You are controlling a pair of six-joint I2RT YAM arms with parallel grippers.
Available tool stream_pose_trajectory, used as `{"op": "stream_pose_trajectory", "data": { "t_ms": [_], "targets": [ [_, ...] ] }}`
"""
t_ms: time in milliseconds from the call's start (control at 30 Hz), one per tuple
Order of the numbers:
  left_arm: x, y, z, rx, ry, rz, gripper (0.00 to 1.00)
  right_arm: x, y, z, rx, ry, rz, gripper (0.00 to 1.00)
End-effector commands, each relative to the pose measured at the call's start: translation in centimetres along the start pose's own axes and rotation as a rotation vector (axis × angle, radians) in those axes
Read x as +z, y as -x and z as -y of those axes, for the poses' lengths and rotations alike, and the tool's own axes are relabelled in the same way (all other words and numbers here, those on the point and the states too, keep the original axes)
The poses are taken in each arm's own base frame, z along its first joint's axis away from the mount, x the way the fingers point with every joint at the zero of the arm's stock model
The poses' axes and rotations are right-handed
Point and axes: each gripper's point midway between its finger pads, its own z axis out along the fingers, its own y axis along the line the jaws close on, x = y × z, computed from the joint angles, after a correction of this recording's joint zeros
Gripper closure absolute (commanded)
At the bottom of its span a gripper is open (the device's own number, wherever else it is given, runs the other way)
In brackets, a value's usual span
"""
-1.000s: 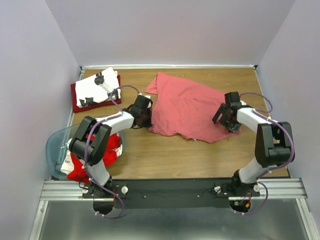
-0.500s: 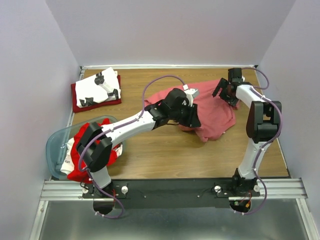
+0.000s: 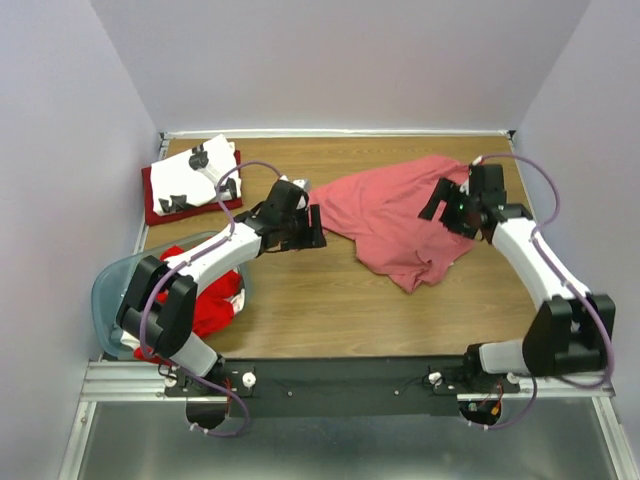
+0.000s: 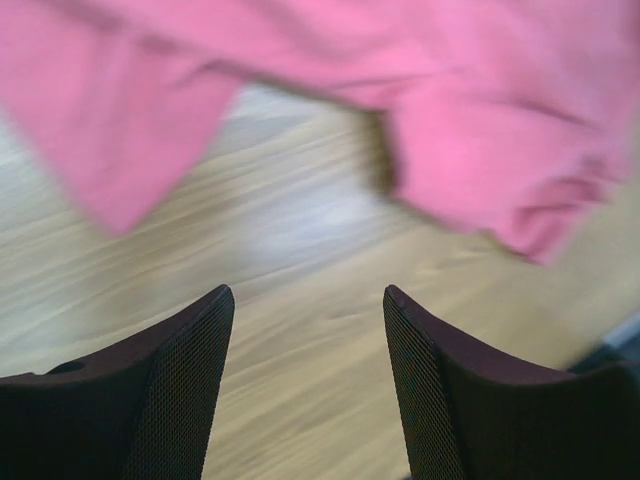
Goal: Fold and stack the t-shirts
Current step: Flatten the tshirt out
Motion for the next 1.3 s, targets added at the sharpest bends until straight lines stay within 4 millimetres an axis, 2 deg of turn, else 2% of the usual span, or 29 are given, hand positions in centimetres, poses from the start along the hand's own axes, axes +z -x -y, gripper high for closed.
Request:
{"op": "stream_pose_trajectory", "data": {
  "t_ms": [0,33,67,167,200,267,333,433,667,1067,1267],
  "targets": [
    [-0.9,0.1,-4.8,0.001,0.207,0.042,0.30,-2.5,-6.4,-0.9,0.017,0.049,-0.133,0.05],
    [-0.7,0.2,-5.2,0.003,0.213,0.041,0.31,-2.9,-7.2,-1.4,0.025,0.063,-0.142,0.09],
    [-0.4,0.2,-6.5,-0.003,0.253,0.045,0.31,-2.9,-8.3,-1.1,0.029,0.057,-0.159,0.12],
    [0.6,-0.2,-8.5,-0.013,0.300,0.022,0.32,-3.0,-9.8,-1.3,0.015,0.049,-0.177,0.23],
    [0.8,-0.2,-8.9,-0.015,0.309,0.018,0.32,-2.8,-10.0,-1.1,0.010,0.036,-0.177,0.23],
    [1.2,-0.2,-9.6,-0.018,0.323,0.015,0.32,-2.4,-10.3,-0.4,0.012,-0.006,-0.174,0.30],
    [1.4,-0.1,-9.7,-0.022,0.314,0.018,0.32,-2.0,-10.4,0.3,0.017,-0.038,-0.172,0.36],
    [1.5,-0.1,-9.5,-0.024,0.303,0.014,0.32,-2.1,-10.8,0.2,0.030,-0.036,-0.188,0.39],
    [1.6,-1.3,-9.9,-0.050,0.297,0.005,0.32,-1.2,-13.8,2.3,0.074,-0.103,-0.250,0.41],
    [1.4,-1.5,-10.3,-0.055,0.304,0.002,0.32,0.8,-13.5,2.7,0.110,-0.125,-0.214,0.46],
    [1.3,-1.9,-10.6,-0.057,0.311,-0.005,0.32,0.8,-12.9,2.7,0.113,-0.130,-0.189,0.50]
  ]
}}
